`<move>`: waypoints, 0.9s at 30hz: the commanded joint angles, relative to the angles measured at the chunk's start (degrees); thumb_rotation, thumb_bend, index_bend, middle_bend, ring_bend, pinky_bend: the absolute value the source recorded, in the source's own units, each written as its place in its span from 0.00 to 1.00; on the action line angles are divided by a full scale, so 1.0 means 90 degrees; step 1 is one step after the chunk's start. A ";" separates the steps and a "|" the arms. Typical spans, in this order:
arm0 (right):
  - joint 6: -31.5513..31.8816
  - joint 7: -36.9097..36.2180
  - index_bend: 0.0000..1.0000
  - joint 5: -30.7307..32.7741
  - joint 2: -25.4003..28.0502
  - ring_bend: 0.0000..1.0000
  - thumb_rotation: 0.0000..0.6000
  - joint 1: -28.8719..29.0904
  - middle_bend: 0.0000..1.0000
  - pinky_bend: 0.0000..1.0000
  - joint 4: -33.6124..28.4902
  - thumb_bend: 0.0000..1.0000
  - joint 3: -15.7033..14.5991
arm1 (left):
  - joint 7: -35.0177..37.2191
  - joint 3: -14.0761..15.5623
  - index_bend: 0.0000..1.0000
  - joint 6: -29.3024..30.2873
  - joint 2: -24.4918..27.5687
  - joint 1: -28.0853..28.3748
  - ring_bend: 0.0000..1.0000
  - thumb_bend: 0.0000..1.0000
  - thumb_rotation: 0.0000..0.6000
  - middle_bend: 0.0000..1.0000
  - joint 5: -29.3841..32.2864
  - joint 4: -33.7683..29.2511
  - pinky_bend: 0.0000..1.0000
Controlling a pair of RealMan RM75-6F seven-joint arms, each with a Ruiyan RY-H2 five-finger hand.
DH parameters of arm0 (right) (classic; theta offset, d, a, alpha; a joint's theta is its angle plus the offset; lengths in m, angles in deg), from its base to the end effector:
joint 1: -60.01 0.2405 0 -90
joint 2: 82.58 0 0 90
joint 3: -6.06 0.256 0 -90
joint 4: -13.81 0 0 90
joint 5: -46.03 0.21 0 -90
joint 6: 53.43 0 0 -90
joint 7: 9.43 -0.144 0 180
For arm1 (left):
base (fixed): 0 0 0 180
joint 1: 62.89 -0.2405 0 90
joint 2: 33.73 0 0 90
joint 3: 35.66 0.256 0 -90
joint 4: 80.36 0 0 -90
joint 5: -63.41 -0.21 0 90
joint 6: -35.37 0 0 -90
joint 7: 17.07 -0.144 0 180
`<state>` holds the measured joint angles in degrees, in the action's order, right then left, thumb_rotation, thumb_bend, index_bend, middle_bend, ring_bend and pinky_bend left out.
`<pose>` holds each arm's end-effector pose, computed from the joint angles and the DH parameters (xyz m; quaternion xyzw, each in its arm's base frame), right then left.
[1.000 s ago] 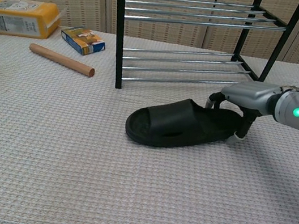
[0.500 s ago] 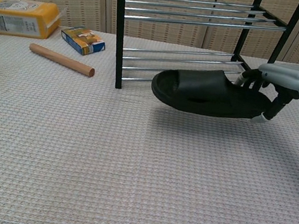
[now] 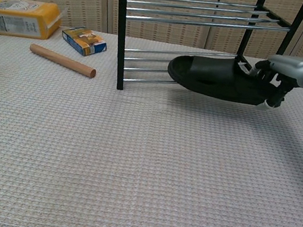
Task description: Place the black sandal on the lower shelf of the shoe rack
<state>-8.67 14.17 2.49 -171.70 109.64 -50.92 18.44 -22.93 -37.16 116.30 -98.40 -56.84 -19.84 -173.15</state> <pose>-0.2045 -0.4289 0.0173 0.6908 -0.4148 0.2679 0.5281 -0.3170 0.1817 0.1449 -0.6197 -0.3936 -0.3337 0.5914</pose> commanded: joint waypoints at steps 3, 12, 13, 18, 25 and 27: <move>-0.0188 0.0355 0.47 0.0590 -0.0636 0.28 1.00 0.0445 0.45 0.21 0.0764 0.37 0.0294 | 0.0047 0.0027 0.10 0.0025 0.0036 -0.0042 0.10 0.26 1.00 0.07 0.0016 0.0025 0.24; -0.0437 0.0787 0.47 0.1451 -0.1395 0.28 1.00 0.1046 0.42 0.21 0.1851 0.37 0.0711 | 0.0141 0.0066 0.10 0.0066 0.0108 -0.0141 0.10 0.26 1.00 0.07 0.0096 0.0071 0.24; -0.0474 0.0834 0.47 0.1503 -0.1440 0.28 1.00 0.1096 0.41 0.21 0.1934 0.37 0.0734 | 0.0153 0.0066 0.10 0.0073 0.0111 -0.0151 0.10 0.26 1.00 0.07 0.0107 0.0079 0.24; -0.0561 0.1036 0.44 0.1722 -0.1659 0.26 1.00 0.1335 0.37 0.21 0.2376 0.37 0.0882 | 0.0204 0.0078 0.10 0.0064 0.0124 -0.0185 0.10 0.26 1.00 0.07 0.0149 0.0124 0.24; -0.0826 0.1064 0.09 0.1880 -0.1852 0.14 1.00 0.1519 0.20 0.17 0.2878 0.37 0.1077 | 0.0252 0.0078 0.10 0.0056 0.0142 -0.0209 0.10 0.26 1.00 0.07 0.0179 0.0152 0.24; -0.0933 0.1066 0.02 0.1917 -0.1901 0.09 1.00 0.1550 0.14 0.14 0.3008 0.36 0.1113 | 0.0257 0.0079 0.10 0.0057 0.0143 -0.0213 0.10 0.26 1.00 0.07 0.0176 0.0154 0.24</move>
<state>-16.53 23.72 19.43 -188.44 123.29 -24.41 28.13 -20.60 -36.45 116.80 -97.11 -58.76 -18.26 -171.77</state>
